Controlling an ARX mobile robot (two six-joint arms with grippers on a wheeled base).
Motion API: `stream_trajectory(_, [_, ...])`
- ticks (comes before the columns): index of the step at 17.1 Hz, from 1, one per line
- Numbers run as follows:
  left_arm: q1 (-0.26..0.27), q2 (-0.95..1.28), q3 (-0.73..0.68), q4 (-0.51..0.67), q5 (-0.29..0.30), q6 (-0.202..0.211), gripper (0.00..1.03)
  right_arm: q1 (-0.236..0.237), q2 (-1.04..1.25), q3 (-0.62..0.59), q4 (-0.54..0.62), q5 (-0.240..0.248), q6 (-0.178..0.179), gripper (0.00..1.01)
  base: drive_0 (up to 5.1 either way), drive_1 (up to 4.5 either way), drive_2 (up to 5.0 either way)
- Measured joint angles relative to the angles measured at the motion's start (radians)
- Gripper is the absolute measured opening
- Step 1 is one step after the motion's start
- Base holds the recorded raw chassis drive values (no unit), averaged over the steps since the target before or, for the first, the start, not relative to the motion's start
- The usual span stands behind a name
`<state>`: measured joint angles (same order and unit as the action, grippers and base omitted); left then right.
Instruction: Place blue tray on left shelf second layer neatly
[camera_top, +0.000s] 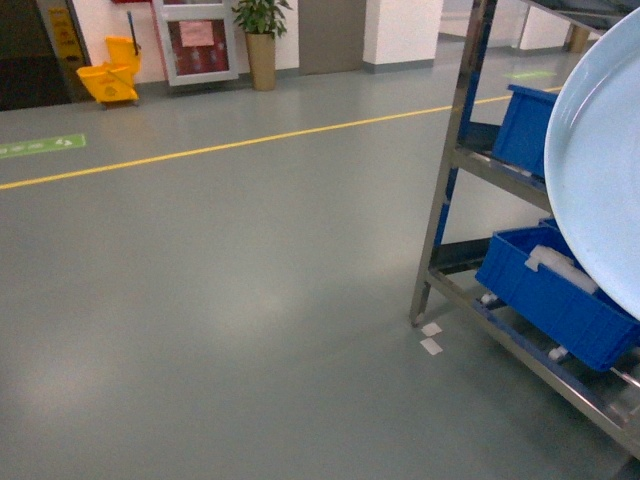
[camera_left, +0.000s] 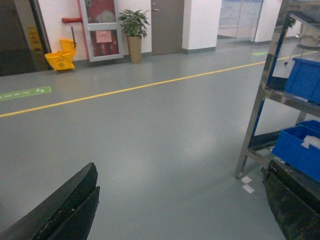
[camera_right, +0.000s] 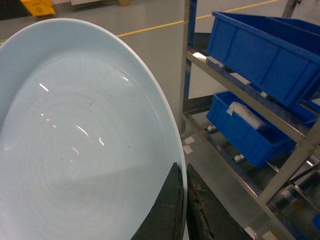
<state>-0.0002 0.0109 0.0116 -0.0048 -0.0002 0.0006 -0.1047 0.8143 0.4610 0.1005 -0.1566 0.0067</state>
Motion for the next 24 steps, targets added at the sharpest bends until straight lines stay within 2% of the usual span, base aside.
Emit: stream_trajectory(24, [0.0,0.0,0.0,0.0,0.0,0.0,0.98,0.0,0.0,0.0,0.0,0.0,0.0,0.02,-1.5,-1.52,-1.5])
